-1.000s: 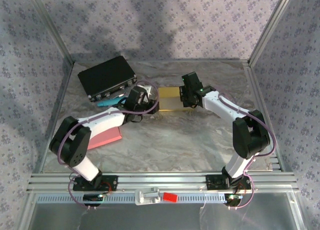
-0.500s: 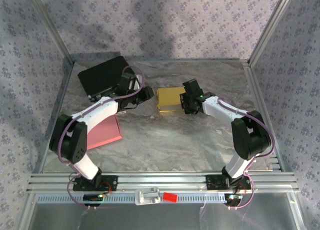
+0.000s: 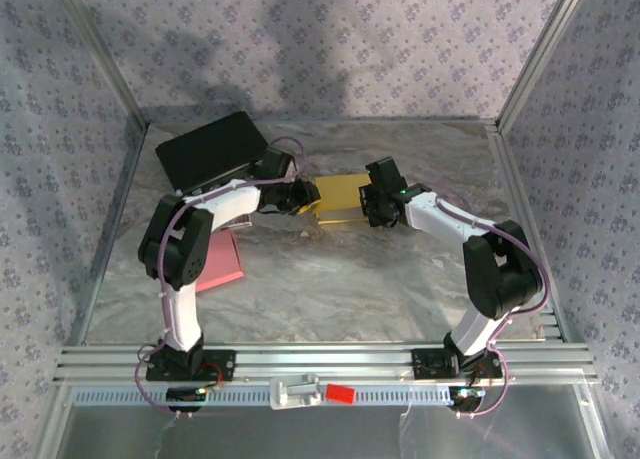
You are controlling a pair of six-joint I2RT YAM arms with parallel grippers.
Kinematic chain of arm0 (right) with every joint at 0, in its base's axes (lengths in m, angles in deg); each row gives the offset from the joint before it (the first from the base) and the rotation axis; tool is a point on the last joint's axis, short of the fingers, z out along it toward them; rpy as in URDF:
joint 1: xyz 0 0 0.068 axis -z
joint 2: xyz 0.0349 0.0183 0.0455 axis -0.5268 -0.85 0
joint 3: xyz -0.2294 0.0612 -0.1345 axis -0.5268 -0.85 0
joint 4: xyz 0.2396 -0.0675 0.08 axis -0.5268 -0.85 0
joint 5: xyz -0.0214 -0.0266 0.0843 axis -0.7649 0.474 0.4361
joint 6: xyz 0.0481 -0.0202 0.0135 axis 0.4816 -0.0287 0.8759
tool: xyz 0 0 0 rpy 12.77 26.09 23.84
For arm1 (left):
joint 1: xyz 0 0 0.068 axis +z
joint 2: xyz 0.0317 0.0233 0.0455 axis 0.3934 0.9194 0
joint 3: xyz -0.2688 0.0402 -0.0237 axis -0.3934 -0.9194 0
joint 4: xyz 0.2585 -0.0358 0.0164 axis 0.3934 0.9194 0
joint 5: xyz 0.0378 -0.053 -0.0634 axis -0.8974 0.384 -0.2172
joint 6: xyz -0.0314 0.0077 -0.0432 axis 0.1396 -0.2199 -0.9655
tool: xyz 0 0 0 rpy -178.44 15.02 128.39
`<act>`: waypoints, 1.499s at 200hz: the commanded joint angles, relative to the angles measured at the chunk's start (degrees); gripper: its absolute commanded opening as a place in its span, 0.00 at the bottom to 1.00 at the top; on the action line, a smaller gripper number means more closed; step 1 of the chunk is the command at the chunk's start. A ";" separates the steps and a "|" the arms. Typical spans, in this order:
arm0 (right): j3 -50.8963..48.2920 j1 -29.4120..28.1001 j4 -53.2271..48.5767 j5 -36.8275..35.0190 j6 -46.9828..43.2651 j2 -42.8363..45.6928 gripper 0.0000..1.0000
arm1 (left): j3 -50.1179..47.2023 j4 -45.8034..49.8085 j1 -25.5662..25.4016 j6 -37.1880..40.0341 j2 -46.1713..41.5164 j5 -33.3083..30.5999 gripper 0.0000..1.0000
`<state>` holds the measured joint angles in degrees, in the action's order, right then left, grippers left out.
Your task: Fold the paper box
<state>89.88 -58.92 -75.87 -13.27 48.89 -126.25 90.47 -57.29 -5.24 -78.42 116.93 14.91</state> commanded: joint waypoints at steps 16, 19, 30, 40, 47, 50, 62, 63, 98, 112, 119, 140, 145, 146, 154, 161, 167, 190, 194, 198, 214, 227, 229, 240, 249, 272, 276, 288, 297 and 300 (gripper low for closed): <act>-0.09 -0.13 -2.14 0.49 -1.32 -0.06 0.00 | 1.71 -1.69 -1.08 -0.01 0.59 2.24 0.34; -0.09 -0.20 -2.18 0.48 -1.31 -0.06 0.00 | 1.71 -1.77 -1.15 -0.02 0.73 2.40 0.33; -0.14 -0.19 -2.18 0.59 -1.32 -0.13 0.00 | 1.55 -1.52 -1.49 0.05 1.14 2.81 0.31; -0.10 -0.18 -2.18 0.83 -1.40 -0.24 0.00 | 1.08 -1.22 -1.61 0.23 1.32 2.72 0.29; -0.10 -0.24 -2.14 0.90 -1.38 -0.33 0.00 | 0.48 -1.59 -1.64 0.13 1.32 2.64 0.28; -0.10 -0.20 -2.14 0.97 -1.46 -0.29 0.00 | 0.18 -1.79 -1.65 0.04 1.25 2.57 0.27; -0.13 -0.28 -2.22 1.30 -1.64 -0.54 0.00 | -0.86 -2.84 -1.63 -0.36 1.10 2.64 0.23; -0.16 -0.29 -2.29 1.36 -1.64 -0.57 0.00 | -0.94 -2.92 -1.64 -0.36 1.08 2.64 0.23; -0.79 -0.37 -3.15 1.89 -2.14 -0.36 0.00 | -1.26 -2.00 -1.39 0.44 0.58 2.19 0.18; -0.13 -0.16 -5.34 1.78 -3.42 -0.18 0.06 | -0.97 0.30 -1.37 1.63 -0.10 1.04 0.19; 0.29 0.12 -6.42 2.01 -4.44 -0.08 0.08 | -0.56 1.86 -1.43 2.48 -0.33 0.38 0.21; 1.96 1.09 -10.64 3.80 -9.15 -0.63 0.20 | 1.29 7.75 -1.33 4.75 -0.15 -1.41 0.23; 2.89 1.29 -12.14 4.08 -10.87 -0.83 0.23 | 1.62 8.85 -1.38 5.36 -0.04 -1.80 0.24; 3.11 1.38 -12.48 4.11 -11.27 -0.90 0.24 | 1.71 9.12 -1.39 5.53 -0.01 -1.91 0.24; 4.81 1.74 -14.95 4.44 -14.53 -1.11 0.28 | 2.40 10.82 -1.46 6.27 0.04 -2.55 0.25; 7.06 1.92 -16.63 4.45 -17.75 -1.00 0.32 | 2.67 11.46 -1.40 6.85 0.10 -2.72 0.25; 8.30 2.02 -17.65 4.61 -20.53 -0.85 0.36 | 2.84 11.54 -1.46 7.14 0.08 -2.69 0.25; 13.57 1.86 -25.89 4.21 -28.75 0.58 0.50 | 4.35 13.24 -1.45 8.46 0.69 -3.33 0.25; 14.15 1.87 -26.96 4.23 -29.68 1.11 0.52 | 4.50 13.52 -1.46 8.67 0.77 -3.42 0.25; 14.66 1.94 -28.37 4.23 -30.46 1.51 0.53 | 4.67 13.59 -1.46 8.67 0.86 -3.44 0.25; 15.62 2.18 -32.35 4.14 -33.75 3.23 0.56 | 5.20 13.77 -1.39 8.91 0.89 -3.28 0.26; 15.61 3.14 -34.57 3.90 -37.24 4.66 0.56 | 5.93 14.16 -1.47 9.01 0.80 -3.16 0.26; 15.57 3.34 -34.54 3.75 -38.05 4.89 0.56 | 6.12 14.20 -1.48 9.10 0.76 -3.12 0.26; 15.09 5.23 -33.33 3.01 -42.37 5.49 0.55 | 6.74 14.53 -1.41 9.21 0.68 -3.10 0.26; 14.96 6.94 -30.96 3.33 -48.48 4.98 0.55 | 7.48 15.04 -1.39 9.28 0.79 -3.03 0.27; 18.11 11.47 -29.38 6.69 -63.15 -1.10 0.46 | 8.72 16.10 -1.65 9.70 1.18 -2.94 0.27; 19.04 12.08 -29.40 7.51 -66.67 -2.26 0.46 | 8.74 16.19 -1.64 9.75 1.24 -2.93 0.27; 21.63 13.26 -29.50 8.70 -71.94 -5.63 0.46 | 8.59 16.44 -1.66 9.88 1.41 -2.95 0.27; 24.07 13.95 -30.28 9.59 -75.25 -8.44 0.47 | 8.37 16.49 -1.66 9.85 1.42 -2.84 0.27; 24.87 14.09 -30.59 9.81 -76.19 -9.33 0.47 | 8.24 16.54 -1.59 9.86 1.44 -2.85 0.27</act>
<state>109.38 -46.27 -104.59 -6.93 -10.47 -129.40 97.42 -43.17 -6.59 -70.11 117.24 12.50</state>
